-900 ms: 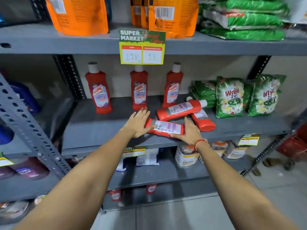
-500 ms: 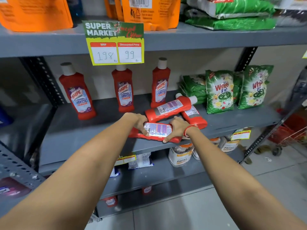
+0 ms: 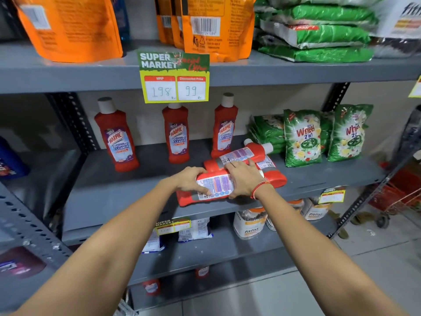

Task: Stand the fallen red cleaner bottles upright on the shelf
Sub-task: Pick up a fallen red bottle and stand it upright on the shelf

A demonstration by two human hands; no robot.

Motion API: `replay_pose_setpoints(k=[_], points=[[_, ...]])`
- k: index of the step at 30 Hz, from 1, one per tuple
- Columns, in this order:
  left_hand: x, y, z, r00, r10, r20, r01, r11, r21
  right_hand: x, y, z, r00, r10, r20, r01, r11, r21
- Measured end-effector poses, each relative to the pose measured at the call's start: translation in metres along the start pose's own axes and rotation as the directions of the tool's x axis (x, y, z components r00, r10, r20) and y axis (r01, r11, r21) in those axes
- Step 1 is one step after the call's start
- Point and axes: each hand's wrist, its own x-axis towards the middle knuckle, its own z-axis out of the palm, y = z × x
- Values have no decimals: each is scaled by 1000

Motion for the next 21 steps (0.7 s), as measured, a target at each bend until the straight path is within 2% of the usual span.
replay_pose_setpoints(k=[2, 4, 5, 7, 9, 10, 12, 13, 14, 16, 19, 21], points=[[-16, -7, 1, 989, 7, -150, -25, 992, -120, 4, -8, -15, 985, -61, -159, 44, 993, -109], [-30, -17, 3, 947, -36, -319, -46, 968, -246, 7, -19, -30, 915, -109, -388, 20, 974, -225], [-35, -22, 3, 916, -72, -394, -56, 951, -305, 9, -25, -36, 861, -111, -496, 1, 976, -216], [-45, -31, 1, 848, -157, -506, -80, 906, -415, 14, -36, -41, 748, -35, -663, -2, 998, -55], [-57, -42, -6, 778, -224, -586, -115, 867, -484, 18, -54, -48, 656, 177, -734, 49, 960, 276], [-62, -48, -9, 751, -249, -611, -139, 846, -514, 20, -64, -51, 655, 303, -692, 90, 878, 470], [-73, -61, -14, 713, -291, -638, -194, 793, -578, 27, -85, -57, 742, 441, -505, 165, 611, 775], [-81, -71, -18, 694, -312, -648, -213, 771, -600, 36, -100, -62, 812, 413, -412, 187, 485, 855], [-88, -77, -21, 684, -322, -655, -232, 755, -614, 43, -111, -64, 880, 343, -327, 174, 407, 897], [-97, -87, -25, 673, -337, -658, -262, 723, -639, 62, -134, -66, 963, 194, -188, 114, 341, 933], [-112, -104, -30, 652, -382, -655, -277, 684, -675, 89, -166, -67, 978, 164, -132, 90, 240, 966], [-120, -116, -34, 626, -421, -656, -275, 668, -691, 100, -181, -72, 981, 126, -149, 114, 254, 961]])
